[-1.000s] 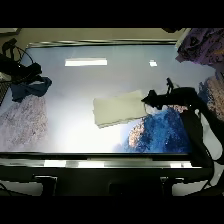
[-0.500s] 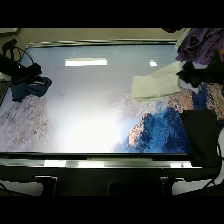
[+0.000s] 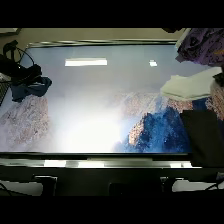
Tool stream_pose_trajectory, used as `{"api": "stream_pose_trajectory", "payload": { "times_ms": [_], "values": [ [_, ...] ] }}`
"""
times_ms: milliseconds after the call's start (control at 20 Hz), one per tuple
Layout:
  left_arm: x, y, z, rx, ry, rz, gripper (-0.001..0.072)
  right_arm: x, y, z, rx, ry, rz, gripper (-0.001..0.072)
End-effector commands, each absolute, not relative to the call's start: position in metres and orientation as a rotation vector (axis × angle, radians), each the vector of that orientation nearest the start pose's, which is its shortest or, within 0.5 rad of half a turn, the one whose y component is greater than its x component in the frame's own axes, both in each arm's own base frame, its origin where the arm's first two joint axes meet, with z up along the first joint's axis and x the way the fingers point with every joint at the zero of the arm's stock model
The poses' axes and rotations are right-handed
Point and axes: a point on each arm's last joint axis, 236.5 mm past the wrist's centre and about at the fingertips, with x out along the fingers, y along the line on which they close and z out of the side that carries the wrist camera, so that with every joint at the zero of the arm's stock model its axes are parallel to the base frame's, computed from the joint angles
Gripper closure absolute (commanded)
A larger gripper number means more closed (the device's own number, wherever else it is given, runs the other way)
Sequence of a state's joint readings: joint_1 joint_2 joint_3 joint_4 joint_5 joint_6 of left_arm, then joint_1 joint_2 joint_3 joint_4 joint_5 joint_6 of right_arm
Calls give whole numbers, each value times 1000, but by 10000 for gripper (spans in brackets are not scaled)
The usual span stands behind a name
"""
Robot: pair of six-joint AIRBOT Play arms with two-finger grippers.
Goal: Fold the clothes and pants, and hang the long-sleeved shirts on hangers.
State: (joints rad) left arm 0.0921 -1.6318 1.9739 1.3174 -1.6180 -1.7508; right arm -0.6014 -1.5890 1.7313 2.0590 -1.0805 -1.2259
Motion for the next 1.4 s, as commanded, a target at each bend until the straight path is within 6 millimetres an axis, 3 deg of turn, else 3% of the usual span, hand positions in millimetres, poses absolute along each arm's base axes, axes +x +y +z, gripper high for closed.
{"api": "stream_pose_trajectory", "payload": {
  "times_ms": [0, 300, 600, 1100, 1200, 1350],
  "values": [
    [456, -18, 121, -363, 1288, -33, 687, 449, -250, 129, 1034, 720, -617, 685],
    [456, -19, 122, -370, 1288, -39, 687, 403, -246, 136, 1109, 777, -797, 685],
    [456, -24, 122, -371, 1289, -52, 687, 353, -258, 143, 1043, 820, -985, 685],
    [456, -24, 122, -368, 1289, -54, 687, 268, -267, 135, 911, 1027, -1275, 684],
    [456, -25, 122, -369, 1289, -56, 687, 258, -267, 128, 868, 1075, -1288, 684],
    [456, -25, 122, -369, 1289, -56, 687, 234, -256, 103, 844, 1156, -1320, 684]
  ]
}}
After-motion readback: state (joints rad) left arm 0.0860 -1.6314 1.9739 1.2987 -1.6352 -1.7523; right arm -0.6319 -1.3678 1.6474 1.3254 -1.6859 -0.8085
